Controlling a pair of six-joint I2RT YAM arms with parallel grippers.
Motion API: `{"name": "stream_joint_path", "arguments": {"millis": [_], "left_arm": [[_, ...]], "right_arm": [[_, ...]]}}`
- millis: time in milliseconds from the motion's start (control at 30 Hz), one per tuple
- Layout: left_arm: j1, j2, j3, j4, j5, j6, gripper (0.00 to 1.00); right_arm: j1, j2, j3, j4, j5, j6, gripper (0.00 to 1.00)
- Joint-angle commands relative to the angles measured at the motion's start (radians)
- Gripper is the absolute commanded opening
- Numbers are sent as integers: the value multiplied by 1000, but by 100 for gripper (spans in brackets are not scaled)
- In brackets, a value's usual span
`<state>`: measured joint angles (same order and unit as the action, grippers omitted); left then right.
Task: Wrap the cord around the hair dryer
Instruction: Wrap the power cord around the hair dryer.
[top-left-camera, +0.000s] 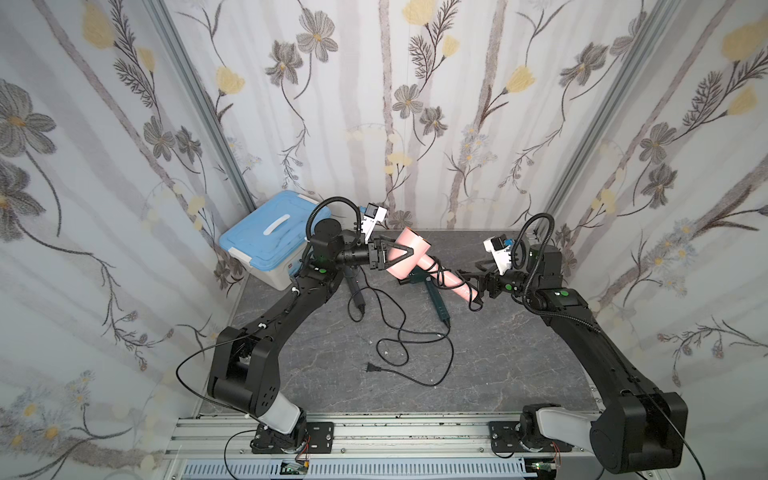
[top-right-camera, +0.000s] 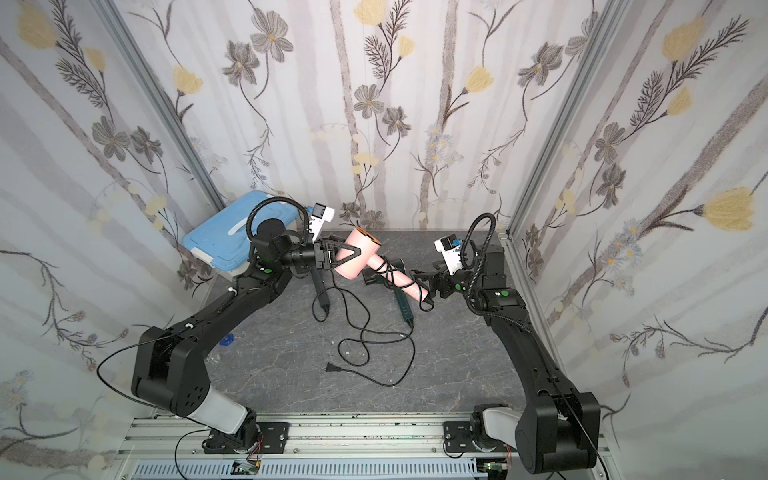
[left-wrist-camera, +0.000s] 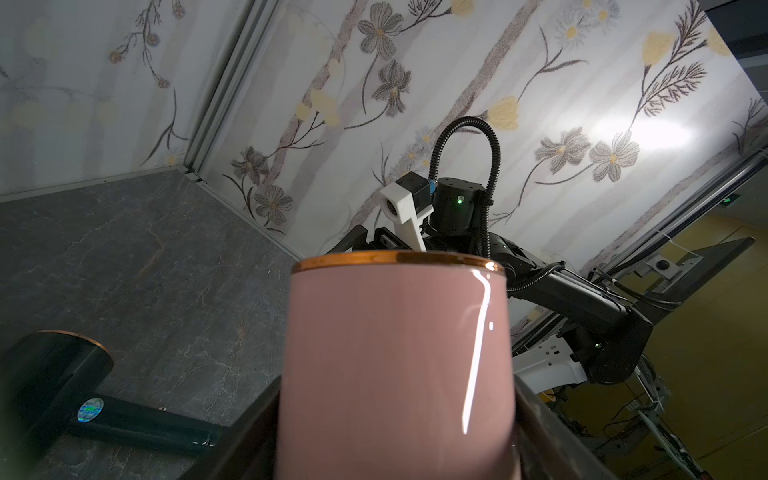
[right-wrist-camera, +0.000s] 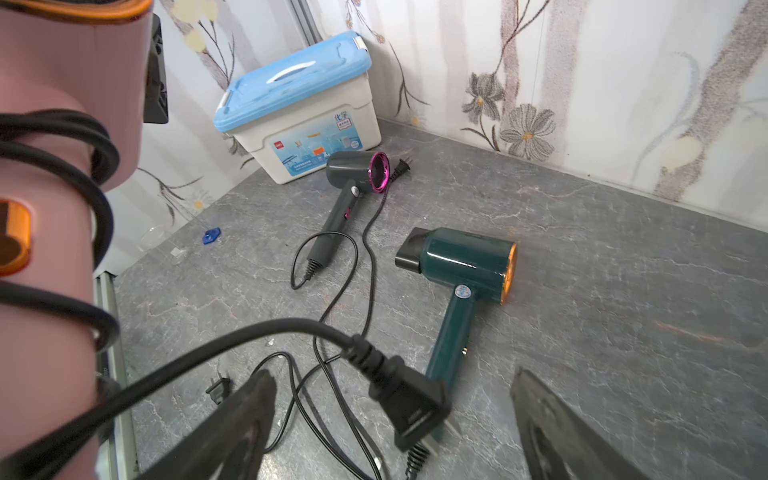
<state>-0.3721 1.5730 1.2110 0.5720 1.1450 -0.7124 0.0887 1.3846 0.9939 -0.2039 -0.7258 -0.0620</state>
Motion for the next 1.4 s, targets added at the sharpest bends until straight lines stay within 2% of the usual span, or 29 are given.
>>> {"name": "stream_joint_path", "arguments": {"millis": [0, 467, 633, 767, 867, 1067, 1200, 1367], "left_arm": [[1, 14, 7, 114, -25, -36, 0], [2, 47, 56, 65, -19, -21, 0], [3, 47, 67, 9, -21, 14, 0], [2, 55, 77, -18, -19, 32, 0], [2, 62, 88, -33, -19, 42, 0], [2, 67, 97, -32, -17, 42, 0], [2, 63, 99, -36, -11, 42, 0], [-1, 53, 101, -49, -10, 51, 0]], "right_arm": [[-14, -13, -4, -15, 23, -18, 94], [-136, -96, -20, -40, 57, 11, 98], [-182, -154, -38, -20, -20, 28, 98], [-179, -186, -7, -52, -144, 16, 99], [-143, -196, 28, -100, -219, -6, 99], [-12, -170, 51, -163, -189, -63, 100], [21, -84, 86, -174, -207, -79, 100], [64, 56, 187, -252, -286, -148, 100]]}}
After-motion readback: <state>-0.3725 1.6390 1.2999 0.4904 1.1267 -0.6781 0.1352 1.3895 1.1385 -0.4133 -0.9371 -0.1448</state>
